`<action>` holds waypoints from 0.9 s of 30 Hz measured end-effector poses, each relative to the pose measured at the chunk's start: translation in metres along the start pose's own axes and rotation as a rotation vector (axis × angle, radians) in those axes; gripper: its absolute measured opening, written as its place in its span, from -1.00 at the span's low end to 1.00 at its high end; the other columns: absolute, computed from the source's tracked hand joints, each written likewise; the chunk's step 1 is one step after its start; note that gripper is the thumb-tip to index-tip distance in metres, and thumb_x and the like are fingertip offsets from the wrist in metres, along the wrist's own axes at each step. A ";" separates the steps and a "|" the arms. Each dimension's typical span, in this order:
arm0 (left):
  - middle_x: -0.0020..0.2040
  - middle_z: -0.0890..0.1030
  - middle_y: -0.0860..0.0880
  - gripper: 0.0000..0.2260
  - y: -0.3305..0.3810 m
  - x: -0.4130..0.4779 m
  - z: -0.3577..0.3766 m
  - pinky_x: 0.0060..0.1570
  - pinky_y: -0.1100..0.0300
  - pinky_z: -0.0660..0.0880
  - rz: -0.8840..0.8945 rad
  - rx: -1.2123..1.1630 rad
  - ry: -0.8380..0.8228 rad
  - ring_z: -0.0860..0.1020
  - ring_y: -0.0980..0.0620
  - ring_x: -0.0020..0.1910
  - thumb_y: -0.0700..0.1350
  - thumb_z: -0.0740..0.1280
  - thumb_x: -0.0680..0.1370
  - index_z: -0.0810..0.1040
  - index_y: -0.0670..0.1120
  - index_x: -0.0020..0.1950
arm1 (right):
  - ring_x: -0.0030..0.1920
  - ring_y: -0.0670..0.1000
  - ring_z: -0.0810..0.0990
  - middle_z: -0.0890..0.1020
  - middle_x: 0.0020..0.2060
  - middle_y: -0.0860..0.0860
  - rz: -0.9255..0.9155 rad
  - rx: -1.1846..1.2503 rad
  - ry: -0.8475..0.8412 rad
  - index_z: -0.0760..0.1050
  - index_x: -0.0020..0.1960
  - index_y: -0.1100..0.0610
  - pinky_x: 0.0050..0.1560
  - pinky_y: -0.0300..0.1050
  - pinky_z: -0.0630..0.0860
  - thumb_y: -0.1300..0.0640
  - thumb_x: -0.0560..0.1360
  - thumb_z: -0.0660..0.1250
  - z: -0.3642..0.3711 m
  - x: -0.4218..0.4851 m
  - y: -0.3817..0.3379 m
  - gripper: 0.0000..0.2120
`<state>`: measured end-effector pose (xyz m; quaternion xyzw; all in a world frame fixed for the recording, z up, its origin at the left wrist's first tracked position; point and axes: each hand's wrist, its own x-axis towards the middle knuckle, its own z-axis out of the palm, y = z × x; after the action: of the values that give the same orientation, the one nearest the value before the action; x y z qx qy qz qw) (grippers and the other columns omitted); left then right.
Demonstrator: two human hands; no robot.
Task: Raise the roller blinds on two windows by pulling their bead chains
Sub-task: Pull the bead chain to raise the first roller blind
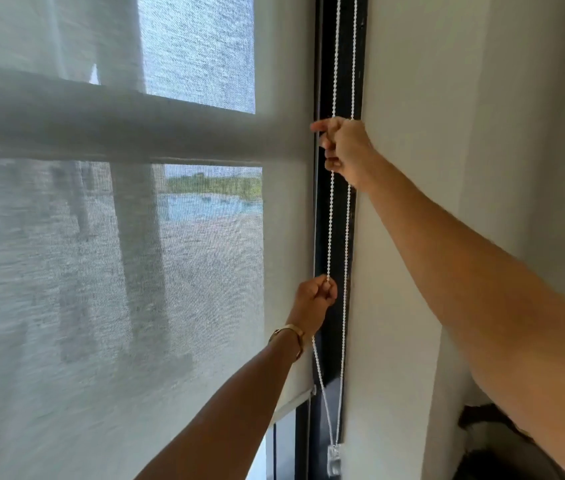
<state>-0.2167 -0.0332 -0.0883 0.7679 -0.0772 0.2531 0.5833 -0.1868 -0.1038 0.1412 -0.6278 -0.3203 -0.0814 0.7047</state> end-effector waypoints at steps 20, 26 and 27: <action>-0.02 0.54 -0.09 -0.58 0.221 0.128 -0.047 -0.25 0.14 0.57 0.119 -0.355 -0.103 0.58 -0.02 -0.17 0.06 -0.02 0.65 0.36 -0.17 0.35 | -0.51 -0.13 0.21 0.34 -0.56 -0.15 -0.096 0.097 0.113 0.40 -0.43 -0.04 -0.49 -0.26 0.13 0.29 0.34 0.04 0.011 -0.108 0.177 -0.67; -0.41 0.32 0.03 -0.69 0.225 0.124 -0.029 -0.59 0.30 0.15 0.239 -0.290 0.164 0.20 0.15 -0.53 -0.22 -0.02 0.60 0.48 -0.09 -0.16 | -0.51 -0.17 0.25 0.37 -0.54 -0.14 0.009 0.105 0.091 0.40 -0.34 0.06 -0.49 -0.32 0.19 0.45 0.51 0.07 0.004 -0.137 0.218 -0.60; -0.43 0.30 0.03 -0.68 0.218 0.122 -0.028 -0.58 0.29 0.11 0.262 -0.305 0.176 0.19 0.15 -0.56 -0.26 -0.02 0.57 0.43 -0.07 -0.24 | -0.53 -0.17 0.26 0.37 -0.53 -0.11 0.031 0.116 0.060 0.41 -0.31 0.11 -0.51 -0.35 0.21 0.38 0.56 0.09 0.002 -0.140 0.221 -0.66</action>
<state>-0.2104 -0.0525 0.1624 0.6291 -0.1628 0.3781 0.6594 -0.1827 -0.0984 -0.1201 -0.5881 -0.2932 -0.0704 0.7505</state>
